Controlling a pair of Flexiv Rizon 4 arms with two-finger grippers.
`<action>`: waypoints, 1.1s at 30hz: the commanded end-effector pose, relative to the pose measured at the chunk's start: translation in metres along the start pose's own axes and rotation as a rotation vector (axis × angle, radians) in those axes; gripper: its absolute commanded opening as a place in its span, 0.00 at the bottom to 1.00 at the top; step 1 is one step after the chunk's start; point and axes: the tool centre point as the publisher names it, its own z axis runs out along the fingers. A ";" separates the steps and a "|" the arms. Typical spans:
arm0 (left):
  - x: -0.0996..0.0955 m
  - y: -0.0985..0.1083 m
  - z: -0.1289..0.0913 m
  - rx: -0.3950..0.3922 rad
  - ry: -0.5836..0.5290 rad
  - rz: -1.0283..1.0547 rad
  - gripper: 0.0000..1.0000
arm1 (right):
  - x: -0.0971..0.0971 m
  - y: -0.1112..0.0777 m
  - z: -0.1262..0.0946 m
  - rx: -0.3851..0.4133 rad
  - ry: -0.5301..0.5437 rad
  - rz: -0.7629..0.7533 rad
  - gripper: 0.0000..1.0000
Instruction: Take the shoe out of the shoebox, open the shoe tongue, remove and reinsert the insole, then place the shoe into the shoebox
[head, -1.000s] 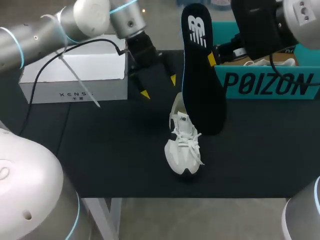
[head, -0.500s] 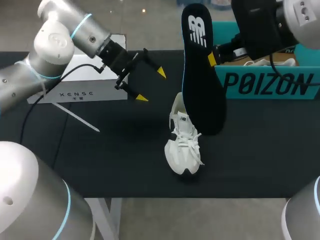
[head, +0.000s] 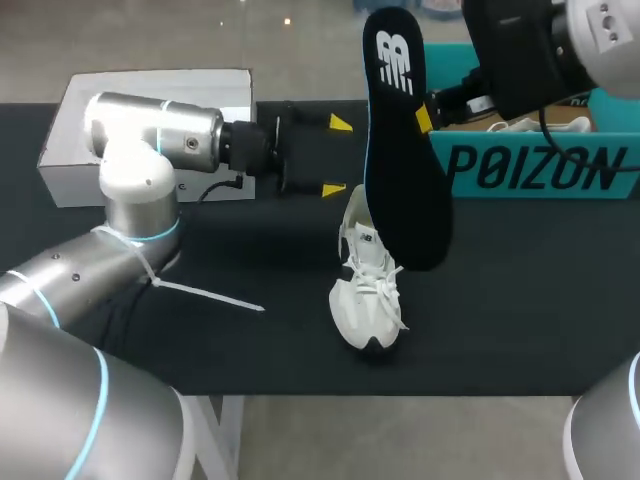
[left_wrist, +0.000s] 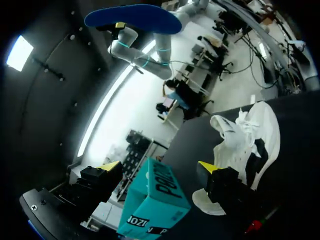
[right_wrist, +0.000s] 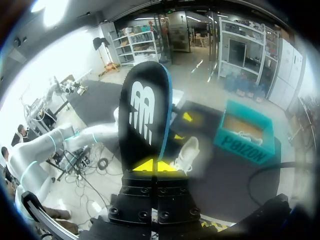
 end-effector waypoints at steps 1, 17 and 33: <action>-0.007 0.007 0.026 -0.017 -0.308 0.016 1.00 | 0.000 0.002 0.001 0.005 -0.001 0.001 0.00; -0.024 0.010 0.050 -0.200 -0.210 0.115 1.00 | 0.000 0.002 0.001 0.005 -0.001 0.001 0.00; -0.036 0.019 0.040 -0.104 -0.013 0.121 1.00 | 0.000 0.002 0.001 0.005 -0.001 0.001 0.00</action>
